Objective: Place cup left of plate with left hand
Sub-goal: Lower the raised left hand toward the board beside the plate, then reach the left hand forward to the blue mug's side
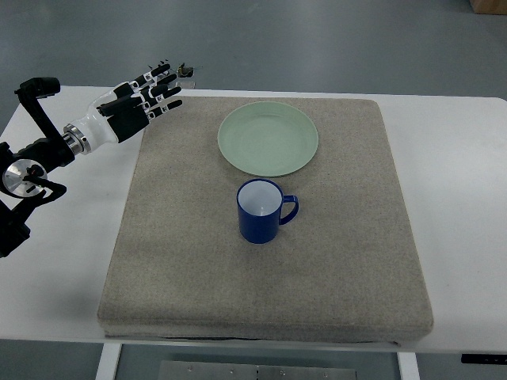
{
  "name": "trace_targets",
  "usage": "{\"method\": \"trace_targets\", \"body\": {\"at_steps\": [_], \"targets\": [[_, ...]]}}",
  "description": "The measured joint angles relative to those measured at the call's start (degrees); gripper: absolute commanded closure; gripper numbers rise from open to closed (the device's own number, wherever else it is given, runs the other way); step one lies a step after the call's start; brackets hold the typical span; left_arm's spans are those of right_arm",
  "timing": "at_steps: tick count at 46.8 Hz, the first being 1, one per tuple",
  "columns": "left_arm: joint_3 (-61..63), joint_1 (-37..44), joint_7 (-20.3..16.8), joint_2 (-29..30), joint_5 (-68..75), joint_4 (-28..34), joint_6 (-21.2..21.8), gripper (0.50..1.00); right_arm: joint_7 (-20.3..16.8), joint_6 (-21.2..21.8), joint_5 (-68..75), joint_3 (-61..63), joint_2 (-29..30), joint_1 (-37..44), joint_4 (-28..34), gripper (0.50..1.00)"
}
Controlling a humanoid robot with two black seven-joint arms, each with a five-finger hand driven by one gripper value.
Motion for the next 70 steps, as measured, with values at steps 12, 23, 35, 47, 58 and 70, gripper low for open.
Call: {"method": "trace_targets", "body": {"at_steps": [12, 23, 35, 47, 58, 70], "targets": [[-0.7, -0.1, -0.6, -0.1, -0.1, 1.6, 0.0, 0.501, 0.0, 0.0, 0.0, 0.0, 0.0, 0.0, 0.0, 0.566], [-0.9, -1.3, -1.4, 0.0, -0.4, 2.9, 0.0, 0.501, 0.0, 0.0, 0.0, 0.0, 0.0, 0.0, 0.0, 0.566], [-0.2, -2.4, -1.7, -0.1, 0.7, 4.8, 0.0, 0.501, 0.0, 0.0, 0.0, 0.0, 0.0, 0.0, 0.0, 0.566], [0.1, -1.6, -2.3, 2.2, 6.4, -0.8, 0.0, 0.501, 0.0, 0.0, 0.0, 0.0, 0.0, 0.0, 0.0, 0.566], [-0.6, 2.1, -8.5, 5.1, 17.4, -8.7, 0.0, 0.504, 0.0, 0.0, 0.0, 0.0, 0.0, 0.0, 0.0, 0.566], [-0.8, 7.5, -12.7, 6.1, 30.9, -17.0, 0.0, 0.504, 0.0, 0.0, 0.0, 0.0, 0.0, 0.0, 0.0, 0.566]]}}
